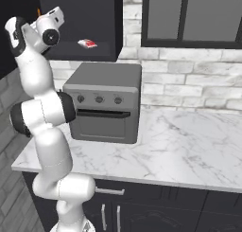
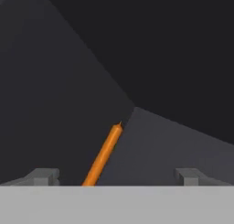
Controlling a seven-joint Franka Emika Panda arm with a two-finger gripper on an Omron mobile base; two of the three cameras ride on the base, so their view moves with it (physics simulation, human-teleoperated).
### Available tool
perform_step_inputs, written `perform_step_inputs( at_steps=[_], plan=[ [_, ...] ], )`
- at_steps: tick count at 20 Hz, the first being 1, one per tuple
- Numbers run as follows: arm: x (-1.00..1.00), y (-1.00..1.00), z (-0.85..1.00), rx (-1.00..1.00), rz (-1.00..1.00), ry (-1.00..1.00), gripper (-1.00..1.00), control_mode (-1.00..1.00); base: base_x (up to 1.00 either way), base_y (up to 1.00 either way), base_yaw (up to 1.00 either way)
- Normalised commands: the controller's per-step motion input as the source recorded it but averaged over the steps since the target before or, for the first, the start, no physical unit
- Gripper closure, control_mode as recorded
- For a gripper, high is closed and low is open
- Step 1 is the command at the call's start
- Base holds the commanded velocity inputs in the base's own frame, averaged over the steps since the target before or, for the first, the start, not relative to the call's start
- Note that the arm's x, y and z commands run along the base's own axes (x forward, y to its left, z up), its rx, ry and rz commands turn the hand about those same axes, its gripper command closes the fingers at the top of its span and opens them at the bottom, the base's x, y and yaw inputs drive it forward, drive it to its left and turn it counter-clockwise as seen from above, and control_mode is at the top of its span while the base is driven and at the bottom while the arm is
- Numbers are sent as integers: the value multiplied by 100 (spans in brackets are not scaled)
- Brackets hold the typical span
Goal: Pick the candle and candle from the dining table and place them in the open cabinet. Close the cabinet after placing the objects.
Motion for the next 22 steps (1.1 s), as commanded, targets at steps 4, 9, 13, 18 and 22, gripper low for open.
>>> perform_step_inputs(
  at_steps=[4, 9, 13, 18, 22],
  plan=[
    [-74, -74, 10, 16, -4, 18, -100, -100, 0, 0, 0],
    [-86, -91, 4, 15, -10, 24, -100, -100, 0, 0, 0],
    [-81, -78, 47, 7, -9, 15, -100, -100, 0, 0, 0],
    [-91, -56, 38, 2, -8, 13, -100, -100, 0, 0, 0],
    [-94, -35, 4, 0, -6, 20, -100, -100, 0, 0, 0]
  ],
)
